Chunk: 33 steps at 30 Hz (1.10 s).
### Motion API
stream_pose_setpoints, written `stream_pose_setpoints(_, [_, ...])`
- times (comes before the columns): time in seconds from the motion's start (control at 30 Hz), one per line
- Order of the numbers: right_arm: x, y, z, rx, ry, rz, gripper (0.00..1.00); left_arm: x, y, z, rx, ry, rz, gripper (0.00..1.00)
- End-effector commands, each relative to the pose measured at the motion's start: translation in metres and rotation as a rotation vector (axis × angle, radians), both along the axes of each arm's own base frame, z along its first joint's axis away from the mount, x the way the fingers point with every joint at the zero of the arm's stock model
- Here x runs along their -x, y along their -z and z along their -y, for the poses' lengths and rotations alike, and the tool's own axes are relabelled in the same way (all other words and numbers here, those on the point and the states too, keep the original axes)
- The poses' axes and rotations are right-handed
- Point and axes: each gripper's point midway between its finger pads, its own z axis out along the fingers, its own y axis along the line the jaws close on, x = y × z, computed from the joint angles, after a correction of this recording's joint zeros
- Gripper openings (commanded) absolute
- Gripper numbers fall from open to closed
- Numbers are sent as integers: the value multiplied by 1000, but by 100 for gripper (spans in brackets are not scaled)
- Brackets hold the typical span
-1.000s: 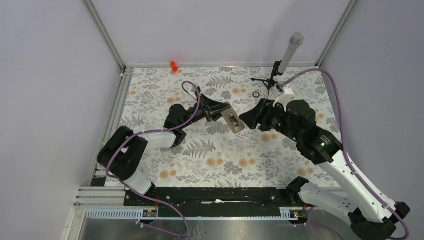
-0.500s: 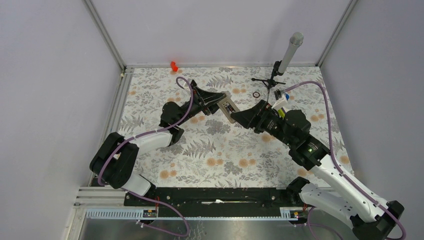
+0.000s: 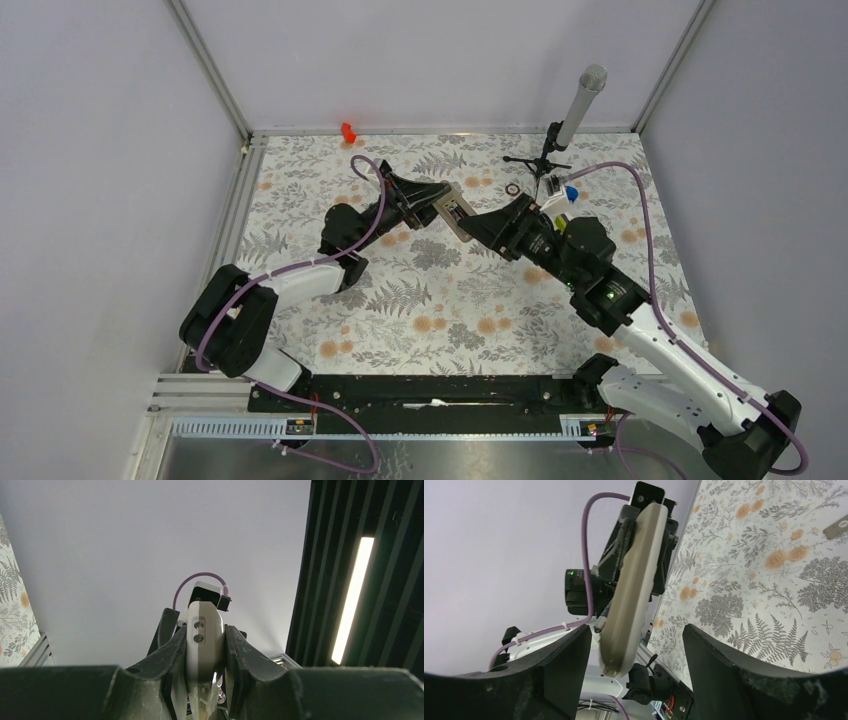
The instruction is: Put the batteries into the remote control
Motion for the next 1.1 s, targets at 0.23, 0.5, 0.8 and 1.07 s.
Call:
stream_pose_setpoints(0.23, [-10, 12, -6, 17, 18, -42, 59, 8, -24, -6, 58, -17, 80, 0])
stream_pose_setpoints(0.5, [-17, 46, -7, 79, 52, -191, 42, 17, -39, -7, 45, -29, 182, 0])
stream_pose_setpoints(0.8, [-12, 42, -9, 59, 24, -159, 65, 21, -44, -11, 14, -56, 271, 0])
stream_pose_setpoints(1.07, [1, 3, -3, -1, -19, 45, 90, 18, -28, -12, -125, -87, 320, 0])
